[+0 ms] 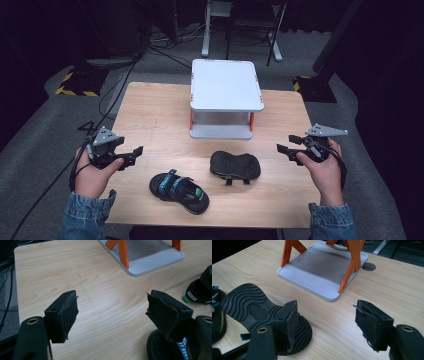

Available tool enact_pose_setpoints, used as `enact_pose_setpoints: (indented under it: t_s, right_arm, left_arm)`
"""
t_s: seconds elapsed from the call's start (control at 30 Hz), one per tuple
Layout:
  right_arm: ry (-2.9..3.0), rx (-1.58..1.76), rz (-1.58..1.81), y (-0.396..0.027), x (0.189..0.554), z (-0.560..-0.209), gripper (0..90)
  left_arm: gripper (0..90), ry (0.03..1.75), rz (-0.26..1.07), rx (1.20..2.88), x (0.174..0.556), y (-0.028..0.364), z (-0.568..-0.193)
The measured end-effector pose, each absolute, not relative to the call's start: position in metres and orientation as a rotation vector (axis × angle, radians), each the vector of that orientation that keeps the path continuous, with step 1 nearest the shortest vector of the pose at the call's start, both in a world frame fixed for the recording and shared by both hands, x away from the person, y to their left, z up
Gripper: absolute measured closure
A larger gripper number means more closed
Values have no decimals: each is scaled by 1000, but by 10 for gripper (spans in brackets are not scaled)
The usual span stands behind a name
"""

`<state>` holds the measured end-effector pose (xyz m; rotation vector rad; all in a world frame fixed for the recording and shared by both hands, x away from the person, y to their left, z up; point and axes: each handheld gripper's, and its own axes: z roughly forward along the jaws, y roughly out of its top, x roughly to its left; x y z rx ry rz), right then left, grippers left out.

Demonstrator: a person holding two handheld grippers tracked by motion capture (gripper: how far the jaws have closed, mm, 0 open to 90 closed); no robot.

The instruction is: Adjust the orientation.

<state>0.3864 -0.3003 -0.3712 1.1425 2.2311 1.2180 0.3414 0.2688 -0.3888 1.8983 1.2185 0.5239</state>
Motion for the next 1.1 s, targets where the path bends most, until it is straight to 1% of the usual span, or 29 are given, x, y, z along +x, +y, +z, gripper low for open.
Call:
enact_pose_setpoints:
  t_s: [0.67, 0.83, 1.03, 1.1]
  right_arm:
    - [2279, 1112, 1215, -285, 389, -375, 349]
    - [2314, 1067, 1247, -270, 392, -376, 361]
    - [2420, 981, 1289, -239, 401, -386, 416]
    - [2455, 958, 1288, -228, 405, -390, 408]
  left_arm:
    - [246, 1207, 515, 1907, 338, 268, -390]
    - [246, 1217, 524, 1898, 331, 272, -389]
    - [246, 1260, 521, 1876, 322, 284, -392]
    - [246, 1274, 521, 1868, 318, 287, -393]
